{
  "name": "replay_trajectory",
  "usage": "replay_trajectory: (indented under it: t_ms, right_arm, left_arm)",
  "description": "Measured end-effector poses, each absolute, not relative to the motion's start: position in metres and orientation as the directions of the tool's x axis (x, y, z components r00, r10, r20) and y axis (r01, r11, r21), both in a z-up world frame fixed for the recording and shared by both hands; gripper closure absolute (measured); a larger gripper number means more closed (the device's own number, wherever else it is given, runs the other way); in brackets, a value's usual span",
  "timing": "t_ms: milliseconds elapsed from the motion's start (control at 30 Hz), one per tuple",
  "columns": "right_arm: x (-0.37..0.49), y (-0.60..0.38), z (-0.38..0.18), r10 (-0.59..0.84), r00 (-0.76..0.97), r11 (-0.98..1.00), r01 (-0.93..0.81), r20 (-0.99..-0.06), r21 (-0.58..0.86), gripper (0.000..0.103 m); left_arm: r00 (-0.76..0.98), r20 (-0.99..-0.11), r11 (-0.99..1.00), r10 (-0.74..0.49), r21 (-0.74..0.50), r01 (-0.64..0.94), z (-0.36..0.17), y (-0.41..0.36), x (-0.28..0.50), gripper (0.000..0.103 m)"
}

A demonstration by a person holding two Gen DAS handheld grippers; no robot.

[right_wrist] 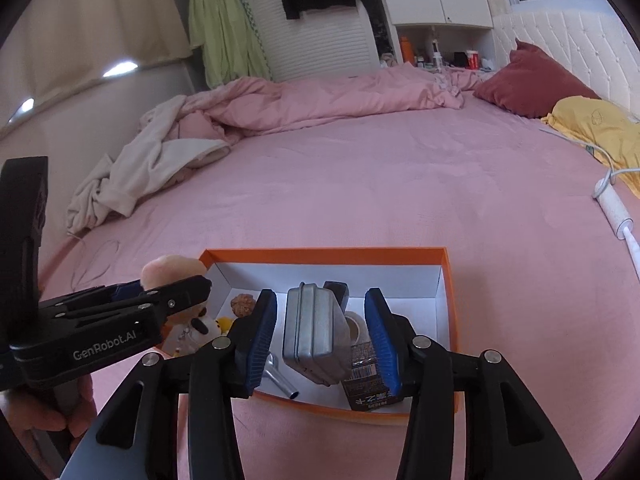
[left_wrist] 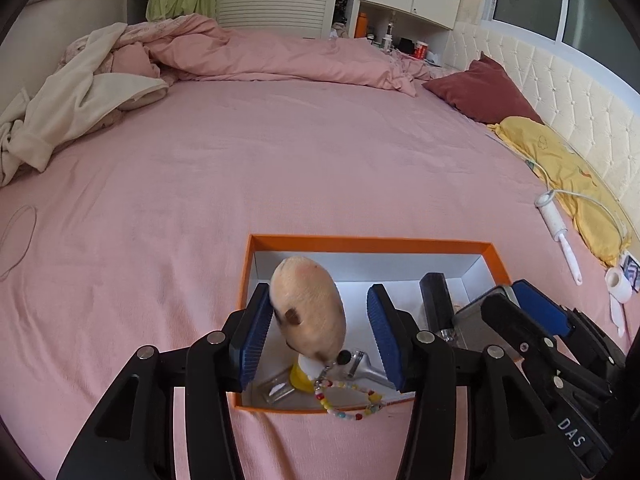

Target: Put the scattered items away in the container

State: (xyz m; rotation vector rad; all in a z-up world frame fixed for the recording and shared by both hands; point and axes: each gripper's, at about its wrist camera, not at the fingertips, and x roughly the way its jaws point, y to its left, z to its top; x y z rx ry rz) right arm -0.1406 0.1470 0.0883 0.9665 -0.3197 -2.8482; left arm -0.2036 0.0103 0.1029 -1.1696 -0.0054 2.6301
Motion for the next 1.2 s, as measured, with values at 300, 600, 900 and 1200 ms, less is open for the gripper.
replay_trajectory:
  t_ms: [300, 600, 900, 1200]
  right_arm:
    - [-0.116, 0.166, 0.09, -0.168, -0.828, -0.958, 0.008, -0.535, 0.287, 0.058]
    - [-0.07, 0.172, 0.077, -0.204, -0.844, -0.939, 0.025, -0.496, 0.344, 0.058]
    - [-0.048, 0.171, 0.046, -0.224, -0.796, -0.919, -0.019, -0.563, 0.393, 0.058]
    - [-0.046, 0.17, 0.046, -0.231, -0.797, -0.916, -0.016, -0.557, 0.402, 0.058]
  left_arm:
    - [-0.648, -0.724, -0.967, 0.237, -0.114, -0.227, 0.097, -0.001, -0.174, 0.052]
    - [-0.561, -0.777, -0.957, 0.285, -0.2, -0.209, 0.053, -0.008, -0.13, 0.052]
    - [-0.431, -0.742, -0.858, 0.514, -0.439, -0.268, 0.047, -0.008, -0.163, 0.086]
    - [-0.565, -0.699, -0.897, 0.438, -0.305, -0.319, 0.106, 0.01, -0.178, 0.09]
